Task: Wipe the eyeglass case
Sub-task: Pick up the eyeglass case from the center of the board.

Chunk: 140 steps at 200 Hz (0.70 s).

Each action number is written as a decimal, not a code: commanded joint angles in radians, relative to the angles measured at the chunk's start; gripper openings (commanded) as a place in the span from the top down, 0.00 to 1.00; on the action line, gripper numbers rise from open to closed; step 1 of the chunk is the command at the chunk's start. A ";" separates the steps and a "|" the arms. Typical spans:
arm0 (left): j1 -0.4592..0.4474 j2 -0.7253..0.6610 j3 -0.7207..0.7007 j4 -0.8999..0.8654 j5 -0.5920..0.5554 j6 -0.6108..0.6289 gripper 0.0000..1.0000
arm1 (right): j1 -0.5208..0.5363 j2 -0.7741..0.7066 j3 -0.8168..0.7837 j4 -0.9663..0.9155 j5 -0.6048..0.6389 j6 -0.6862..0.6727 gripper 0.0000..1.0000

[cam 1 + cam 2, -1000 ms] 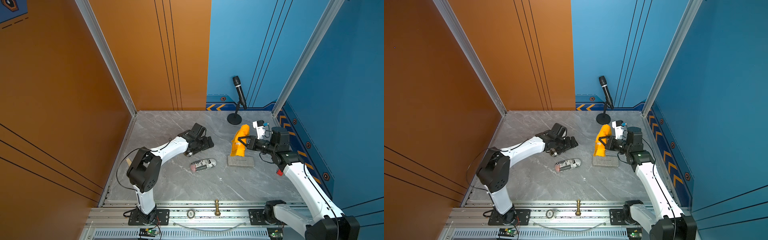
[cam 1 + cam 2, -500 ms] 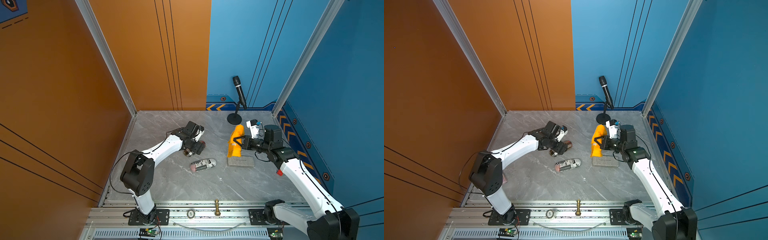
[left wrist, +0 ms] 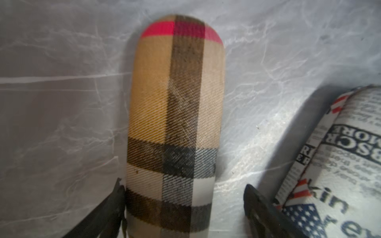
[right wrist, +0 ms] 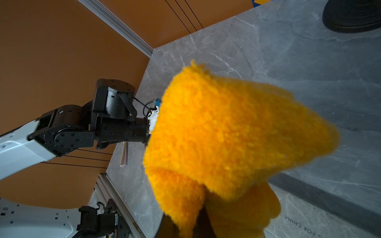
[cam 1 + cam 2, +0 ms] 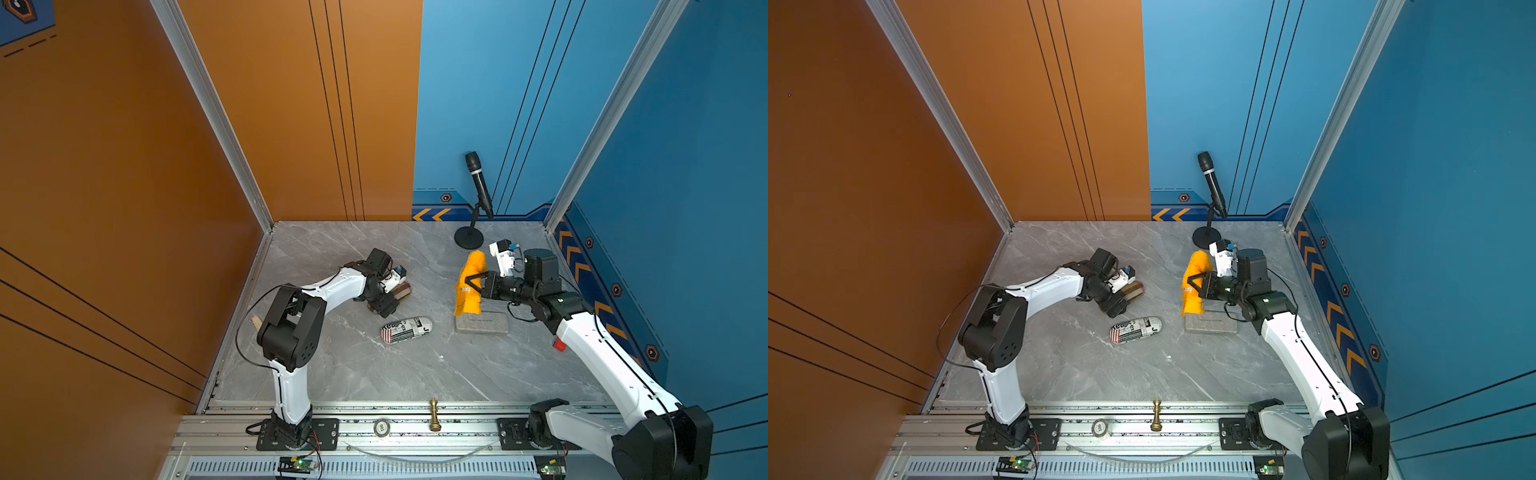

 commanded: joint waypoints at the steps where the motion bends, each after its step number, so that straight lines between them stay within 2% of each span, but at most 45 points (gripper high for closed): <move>1: 0.009 0.008 0.014 -0.035 -0.004 0.038 0.12 | 0.003 0.009 0.025 -0.008 0.010 -0.027 1.00; 56: 0.016 0.039 0.011 -0.029 -0.047 0.040 0.13 | 0.003 0.019 0.028 -0.003 0.002 -0.028 1.00; 60: 0.016 0.040 0.009 -0.028 -0.050 0.039 0.17 | 0.002 0.018 0.028 -0.004 0.002 -0.028 1.00; 120: 0.014 0.030 -0.024 0.000 -0.076 0.050 0.28 | 0.009 0.030 0.042 -0.008 0.013 -0.017 1.00; 140: 0.011 0.021 -0.036 0.015 -0.070 0.051 0.42 | 0.021 0.023 0.044 -0.009 0.033 -0.017 1.00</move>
